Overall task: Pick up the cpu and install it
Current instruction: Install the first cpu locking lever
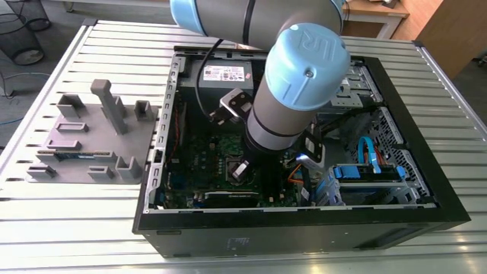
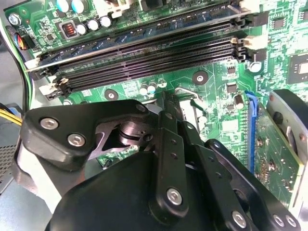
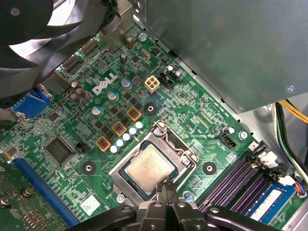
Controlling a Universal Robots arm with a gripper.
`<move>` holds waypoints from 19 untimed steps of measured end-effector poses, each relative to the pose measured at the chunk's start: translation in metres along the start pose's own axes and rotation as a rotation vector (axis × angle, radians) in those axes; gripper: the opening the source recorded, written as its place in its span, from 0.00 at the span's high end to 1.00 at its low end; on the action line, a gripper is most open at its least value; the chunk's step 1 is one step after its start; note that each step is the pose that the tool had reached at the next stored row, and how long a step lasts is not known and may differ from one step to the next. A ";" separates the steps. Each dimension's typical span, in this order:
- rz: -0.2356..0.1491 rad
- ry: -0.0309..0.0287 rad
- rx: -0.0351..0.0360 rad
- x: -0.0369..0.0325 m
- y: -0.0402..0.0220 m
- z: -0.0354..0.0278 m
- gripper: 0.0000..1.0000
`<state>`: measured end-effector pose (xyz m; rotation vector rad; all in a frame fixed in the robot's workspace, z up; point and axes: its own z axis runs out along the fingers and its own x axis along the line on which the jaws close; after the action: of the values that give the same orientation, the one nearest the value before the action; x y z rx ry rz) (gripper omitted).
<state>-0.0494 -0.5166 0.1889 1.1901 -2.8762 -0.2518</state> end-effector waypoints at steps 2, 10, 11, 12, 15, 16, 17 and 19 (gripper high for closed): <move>0.000 -0.0011 -0.0012 -0.0004 -0.0007 0.0010 0.89; 0.000 -0.0023 -0.0019 -0.0027 -0.0032 0.0027 0.89; 0.000 -0.0022 -0.0018 -0.0028 -0.0032 0.0027 0.89; 0.000 -0.0015 -0.0014 -0.0030 -0.0031 0.0022 0.89; 0.000 -0.0022 -0.0019 -0.0028 -0.0033 0.0028 0.89; 0.000 -0.0022 -0.0019 -0.0028 -0.0033 0.0028 0.89; 0.000 -0.0024 -0.0020 -0.0028 -0.0033 0.0028 0.89; 0.000 -0.0023 -0.0021 -0.0028 -0.0033 0.0028 0.89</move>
<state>-0.0453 -0.5165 0.1857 1.1907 -2.8771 -0.2562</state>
